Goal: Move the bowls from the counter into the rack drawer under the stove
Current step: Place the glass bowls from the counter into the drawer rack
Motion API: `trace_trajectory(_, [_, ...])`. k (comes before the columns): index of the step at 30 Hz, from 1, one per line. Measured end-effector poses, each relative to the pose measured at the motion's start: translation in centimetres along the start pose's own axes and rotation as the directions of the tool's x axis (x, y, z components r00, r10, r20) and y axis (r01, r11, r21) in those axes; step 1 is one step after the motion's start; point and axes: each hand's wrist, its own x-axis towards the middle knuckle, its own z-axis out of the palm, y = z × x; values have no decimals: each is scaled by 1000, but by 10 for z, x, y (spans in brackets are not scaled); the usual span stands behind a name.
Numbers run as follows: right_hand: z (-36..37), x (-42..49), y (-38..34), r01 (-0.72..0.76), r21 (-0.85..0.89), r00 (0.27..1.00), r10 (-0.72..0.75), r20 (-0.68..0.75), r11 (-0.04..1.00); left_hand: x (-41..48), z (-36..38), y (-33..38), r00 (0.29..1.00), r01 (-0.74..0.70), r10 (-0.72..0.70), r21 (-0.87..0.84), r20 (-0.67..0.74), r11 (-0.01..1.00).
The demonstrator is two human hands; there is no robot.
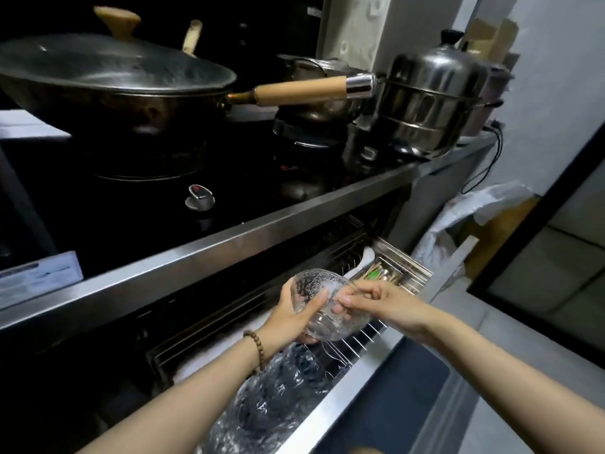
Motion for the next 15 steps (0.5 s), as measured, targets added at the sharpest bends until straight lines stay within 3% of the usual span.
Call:
trace_trajectory(3, [-6,19,22,-71,19,997,71,-2,997,17,1,-21,998,62,-62,25,-16,998])
trace_trajectory(6, [-13,42,48,-174,-39,984,172,-45,984,30,-3,-45,989,144,-139,156,-45,977])
trace_trajectory(9, [-21,65,72,-306,-64,949,299,-106,950,35,-8,-65,992,127,-120,317,-43,940])
trace_trajectory(11, [-21,75,79,-410,-39,906,402,-129,911,39,-14,-80,996,88,-83,510,-32,856])
trace_trajectory(15, [-25,99,98,-584,-76,810,574,-123,808,44,-23,-107,995,54,-98,833,0,551])
